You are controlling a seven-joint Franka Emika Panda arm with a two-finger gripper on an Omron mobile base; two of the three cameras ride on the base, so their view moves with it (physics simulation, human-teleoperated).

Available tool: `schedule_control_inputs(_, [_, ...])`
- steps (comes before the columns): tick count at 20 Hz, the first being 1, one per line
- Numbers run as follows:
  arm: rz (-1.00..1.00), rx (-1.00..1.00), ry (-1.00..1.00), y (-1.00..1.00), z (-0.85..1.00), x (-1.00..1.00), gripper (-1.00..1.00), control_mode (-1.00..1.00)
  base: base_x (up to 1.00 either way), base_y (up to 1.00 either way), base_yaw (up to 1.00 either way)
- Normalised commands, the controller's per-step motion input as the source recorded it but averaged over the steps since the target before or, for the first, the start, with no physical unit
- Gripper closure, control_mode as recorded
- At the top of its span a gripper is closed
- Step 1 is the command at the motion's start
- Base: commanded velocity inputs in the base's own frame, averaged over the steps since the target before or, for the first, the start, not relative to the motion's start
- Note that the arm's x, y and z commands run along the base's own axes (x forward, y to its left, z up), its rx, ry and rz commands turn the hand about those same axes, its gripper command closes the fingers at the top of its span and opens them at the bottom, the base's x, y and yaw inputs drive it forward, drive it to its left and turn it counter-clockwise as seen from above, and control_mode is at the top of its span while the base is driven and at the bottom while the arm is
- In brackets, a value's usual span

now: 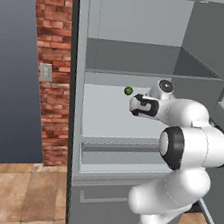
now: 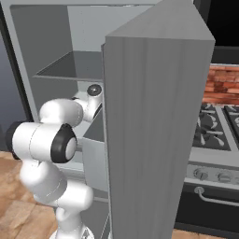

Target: Pick the cheese from the fridge and the cheese grater from the cabinet and place them next to the salad bowl.

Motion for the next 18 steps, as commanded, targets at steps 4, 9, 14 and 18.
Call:
schedule_control_inputs(4, [0.00,0.00,0.00,0.00,-0.12,0.21,-1.00,-1.00,0.00,0.00,0.00])
schedule_control_inputs(9, [0.00,0.00,0.00,0.00,-0.12,0.17,-1.00,-1.00,0.00,0.00,0.00])
schedule_control_inputs(14, [0.00,0.00,0.00,0.00,-0.13,0.16,-1.00,-1.00,0.00,0.00,0.00])
schedule_control_inputs(18, [0.00,0.00,0.00,0.00,-0.17,0.16,-1.00,-1.00,0.00,0.00,0.00])
